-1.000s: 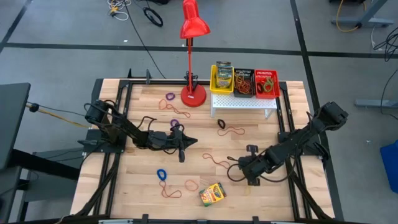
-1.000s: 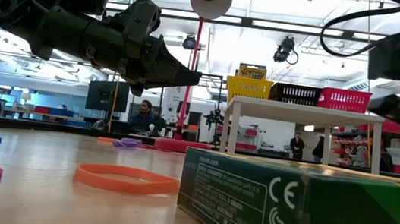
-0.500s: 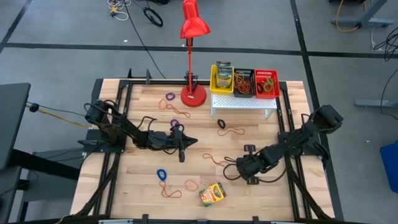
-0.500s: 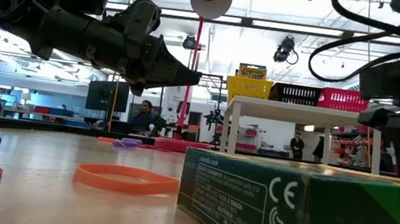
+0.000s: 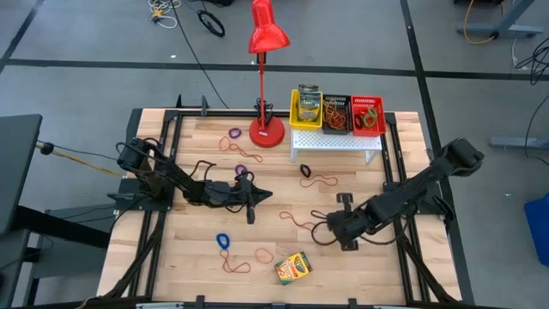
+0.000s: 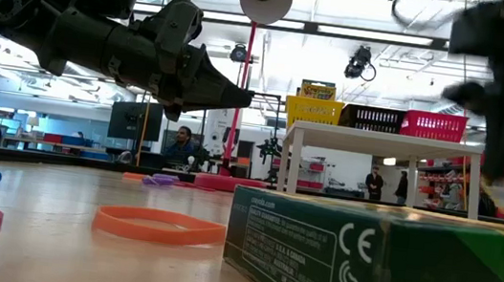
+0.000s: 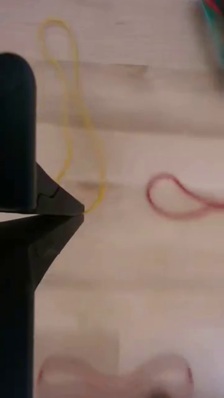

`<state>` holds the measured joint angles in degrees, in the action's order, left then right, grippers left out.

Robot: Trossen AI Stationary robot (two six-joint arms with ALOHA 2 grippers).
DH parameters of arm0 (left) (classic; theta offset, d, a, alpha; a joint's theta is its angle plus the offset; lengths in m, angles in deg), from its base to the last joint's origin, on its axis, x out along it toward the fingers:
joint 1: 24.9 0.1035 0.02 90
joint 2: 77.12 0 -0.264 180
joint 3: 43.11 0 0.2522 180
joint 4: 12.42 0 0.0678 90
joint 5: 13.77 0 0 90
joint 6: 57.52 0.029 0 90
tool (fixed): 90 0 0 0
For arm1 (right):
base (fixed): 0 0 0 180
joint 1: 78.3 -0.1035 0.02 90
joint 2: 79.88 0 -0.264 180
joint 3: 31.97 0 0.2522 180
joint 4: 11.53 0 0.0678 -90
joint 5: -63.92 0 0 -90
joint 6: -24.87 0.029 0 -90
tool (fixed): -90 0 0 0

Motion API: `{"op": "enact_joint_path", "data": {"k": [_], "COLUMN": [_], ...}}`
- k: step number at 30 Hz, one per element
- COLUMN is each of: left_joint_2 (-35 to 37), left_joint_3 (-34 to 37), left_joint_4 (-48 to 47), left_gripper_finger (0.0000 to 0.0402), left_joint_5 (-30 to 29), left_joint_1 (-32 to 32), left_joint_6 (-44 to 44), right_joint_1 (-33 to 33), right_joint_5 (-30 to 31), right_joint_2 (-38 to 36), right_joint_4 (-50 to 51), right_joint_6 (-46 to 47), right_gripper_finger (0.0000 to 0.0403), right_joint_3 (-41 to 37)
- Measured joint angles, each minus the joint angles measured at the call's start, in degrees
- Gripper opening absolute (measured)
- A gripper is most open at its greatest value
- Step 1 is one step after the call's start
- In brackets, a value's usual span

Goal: Pick & Place Office Desk Supplies
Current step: Put the yellow rubber band into the black bin on the shelf

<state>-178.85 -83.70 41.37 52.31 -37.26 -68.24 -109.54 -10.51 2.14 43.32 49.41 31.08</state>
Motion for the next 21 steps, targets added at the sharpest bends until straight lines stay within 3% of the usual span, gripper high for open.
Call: {"op": "enact_joint_path", "data": {"k": [11, 16, 21], "left_joint_2": [0.0, 0.0, 0.0], "left_joint_3": [0.0, 0.0, 0.0], "left_joint_4": [-0.01, -0.02, -0.02], "left_gripper_finger": [0.001, 0.001, 0.001], "left_joint_5": [0.0, 0.0, 0.0], "left_joint_1": [0.0, 0.0, 0.0], "left_joint_6": [0.02, 0.02, 0.02], "right_joint_1": [4.25, 11.9, 23.73], "right_joint_5": [21.99, 29.21, 32.77], "right_joint_2": [-5.62, -5.64, -5.64], "right_joint_4": [28.47, 32.46, 32.03], "right_joint_6": [-3.24, -12.41, -24.6], "right_gripper_finger": [0.0002, 0.0002, 0.0001], "right_joint_3": [26.28, 36.5, 43.67]}}
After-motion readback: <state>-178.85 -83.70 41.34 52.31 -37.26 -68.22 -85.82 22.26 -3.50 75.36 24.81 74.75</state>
